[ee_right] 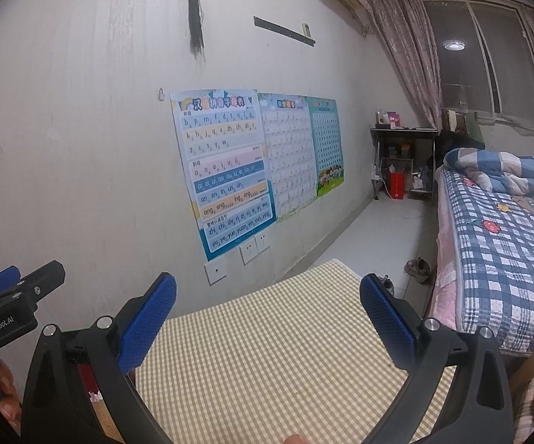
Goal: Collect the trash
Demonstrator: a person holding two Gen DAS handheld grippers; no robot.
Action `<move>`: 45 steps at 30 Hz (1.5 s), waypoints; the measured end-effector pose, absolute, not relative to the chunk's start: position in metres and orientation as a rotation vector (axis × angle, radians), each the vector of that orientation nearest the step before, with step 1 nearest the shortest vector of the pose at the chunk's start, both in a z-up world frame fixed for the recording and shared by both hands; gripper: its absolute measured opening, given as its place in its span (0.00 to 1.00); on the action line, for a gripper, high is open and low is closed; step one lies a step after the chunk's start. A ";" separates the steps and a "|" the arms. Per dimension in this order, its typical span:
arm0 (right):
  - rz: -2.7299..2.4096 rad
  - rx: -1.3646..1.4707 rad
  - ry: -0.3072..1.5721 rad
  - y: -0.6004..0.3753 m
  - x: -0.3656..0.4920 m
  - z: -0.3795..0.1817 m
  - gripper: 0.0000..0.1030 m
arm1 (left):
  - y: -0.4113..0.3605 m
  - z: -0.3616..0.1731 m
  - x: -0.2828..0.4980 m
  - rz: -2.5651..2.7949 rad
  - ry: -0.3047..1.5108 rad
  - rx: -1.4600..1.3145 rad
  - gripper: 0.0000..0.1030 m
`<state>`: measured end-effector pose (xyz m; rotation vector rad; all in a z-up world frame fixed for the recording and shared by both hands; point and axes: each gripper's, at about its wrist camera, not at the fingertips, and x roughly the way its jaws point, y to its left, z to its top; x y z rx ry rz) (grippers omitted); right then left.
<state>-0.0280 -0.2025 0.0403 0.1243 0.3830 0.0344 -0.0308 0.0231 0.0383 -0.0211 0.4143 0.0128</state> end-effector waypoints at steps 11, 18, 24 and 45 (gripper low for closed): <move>0.036 0.112 0.406 -0.198 -0.023 0.036 0.93 | 0.025 0.036 -0.031 0.023 0.424 -0.018 0.95; 0.040 0.107 0.414 -0.197 -0.022 0.036 0.93 | 0.027 0.035 -0.031 0.029 0.429 -0.017 0.95; 0.038 0.108 0.419 -0.196 -0.021 0.034 0.93 | 0.029 0.035 -0.031 0.033 0.431 -0.017 0.95; 0.030 0.115 0.456 -0.198 -0.015 0.025 0.93 | 0.034 0.032 -0.029 0.031 0.454 -0.017 0.95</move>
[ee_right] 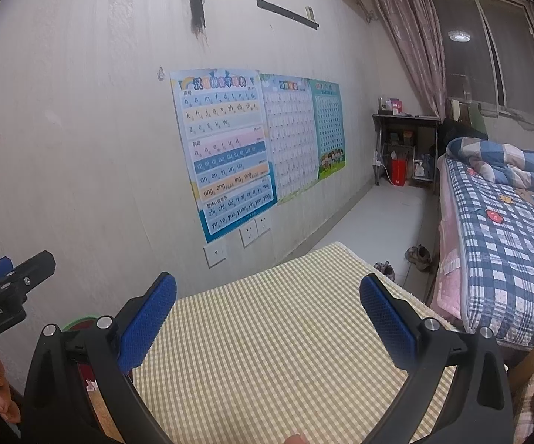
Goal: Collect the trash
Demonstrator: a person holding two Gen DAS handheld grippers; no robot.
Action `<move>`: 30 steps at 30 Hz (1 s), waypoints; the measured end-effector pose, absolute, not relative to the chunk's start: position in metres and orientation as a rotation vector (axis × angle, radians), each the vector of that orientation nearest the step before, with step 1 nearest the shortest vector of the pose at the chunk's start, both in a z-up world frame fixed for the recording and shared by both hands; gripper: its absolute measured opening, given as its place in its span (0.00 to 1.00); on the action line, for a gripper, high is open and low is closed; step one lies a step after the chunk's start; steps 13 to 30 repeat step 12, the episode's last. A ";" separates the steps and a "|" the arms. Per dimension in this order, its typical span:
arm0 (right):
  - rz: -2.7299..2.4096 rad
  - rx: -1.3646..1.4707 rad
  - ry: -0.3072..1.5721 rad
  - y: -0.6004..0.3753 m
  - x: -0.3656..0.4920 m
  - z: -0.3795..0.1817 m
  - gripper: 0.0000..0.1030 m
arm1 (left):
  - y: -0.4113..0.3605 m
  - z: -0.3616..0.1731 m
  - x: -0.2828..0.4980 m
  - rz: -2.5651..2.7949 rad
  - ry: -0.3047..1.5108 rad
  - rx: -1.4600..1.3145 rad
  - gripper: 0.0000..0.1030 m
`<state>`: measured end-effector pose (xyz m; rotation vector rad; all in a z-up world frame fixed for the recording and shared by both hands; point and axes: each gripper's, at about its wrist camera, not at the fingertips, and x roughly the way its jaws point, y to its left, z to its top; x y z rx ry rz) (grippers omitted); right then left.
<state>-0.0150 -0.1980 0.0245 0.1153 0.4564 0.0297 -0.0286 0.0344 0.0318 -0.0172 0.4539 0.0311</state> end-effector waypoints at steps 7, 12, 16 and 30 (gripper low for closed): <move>-0.149 0.173 0.691 -0.246 0.027 -0.053 0.93 | 0.042 0.017 -0.016 -0.005 0.514 -0.019 0.95; -0.458 0.264 0.853 -0.340 0.061 -0.137 0.93 | 0.062 -0.001 -0.010 -0.023 0.585 -0.062 0.95; -0.458 0.264 0.853 -0.340 0.061 -0.137 0.93 | 0.062 -0.001 -0.010 -0.023 0.585 -0.062 0.95; -0.458 0.264 0.853 -0.340 0.061 -0.137 0.93 | 0.062 -0.001 -0.010 -0.023 0.585 -0.062 0.95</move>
